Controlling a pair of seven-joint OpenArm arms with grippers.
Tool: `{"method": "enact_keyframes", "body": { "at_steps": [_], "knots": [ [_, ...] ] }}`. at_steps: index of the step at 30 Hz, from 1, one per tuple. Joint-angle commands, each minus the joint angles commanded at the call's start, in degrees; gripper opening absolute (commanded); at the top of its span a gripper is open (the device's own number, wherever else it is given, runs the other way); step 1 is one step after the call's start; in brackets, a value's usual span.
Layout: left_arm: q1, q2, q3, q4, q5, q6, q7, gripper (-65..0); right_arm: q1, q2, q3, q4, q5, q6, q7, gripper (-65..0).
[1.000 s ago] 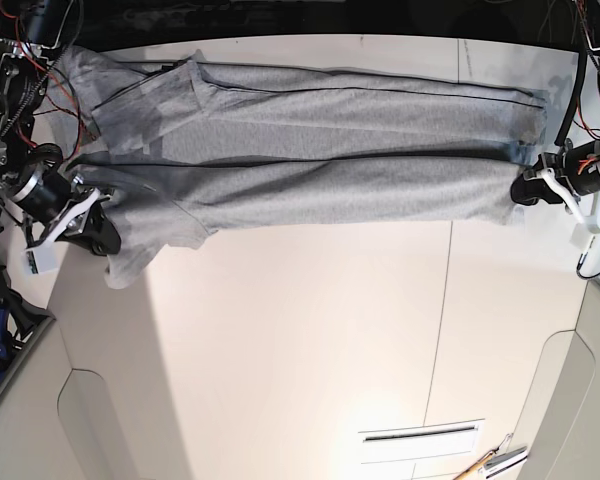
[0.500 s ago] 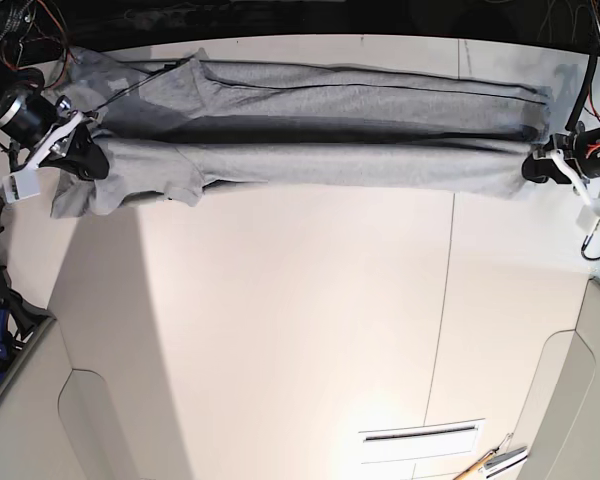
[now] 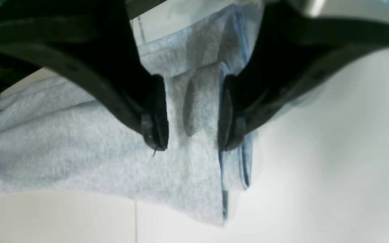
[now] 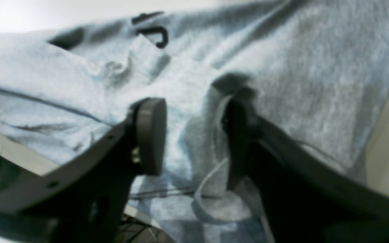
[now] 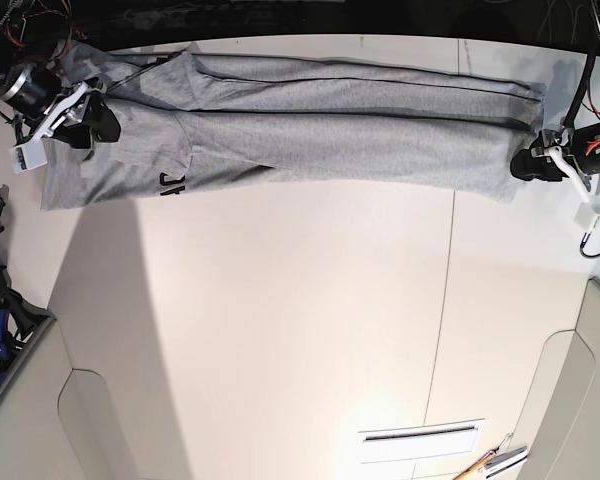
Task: Fold the T-shirt properly
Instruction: 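Regrasp with the right gripper and fold the sleeve part inward, then pull the folded strip with both grippers to straighten it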
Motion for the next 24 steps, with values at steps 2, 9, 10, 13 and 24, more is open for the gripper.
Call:
{"method": "enact_keyframes", "body": {
  "at_steps": [2, 9, 10, 13, 24],
  "knots": [
    [0.0, 0.0, -2.4, 0.0, 0.0, 0.0, 0.0, -36.3, 0.0, 0.0, 0.0, 0.2, 1.1, 0.0, 0.0, -35.5],
    [4.0, 0.3, -10.2, 0.0, -1.9, 0.0, -0.1, -24.0, 0.0, 0.0, 0.0, 7.1, 3.6, 0.04, 0.0, -35.6],
    [4.9, 0.6, -10.2, 0.0, -1.9, 0.0, -0.1, -24.0, 0.0, -0.1, 0.0, 8.5, 3.6, 0.04, 0.2, -37.9],
    [6.5, 2.1, -10.2, 0.0, -1.9, 0.0, -0.1, -24.0, 1.0, -1.4, 0.0, 10.4, 2.7, 0.04, 0.2, -63.2],
    [6.5, 5.6, -10.2, -0.1, 2.0, 0.0, -2.7, -17.3, 2.1, -5.2, -0.2, -0.7, -5.1, 0.04, 4.6, -65.0]
  ]
}}
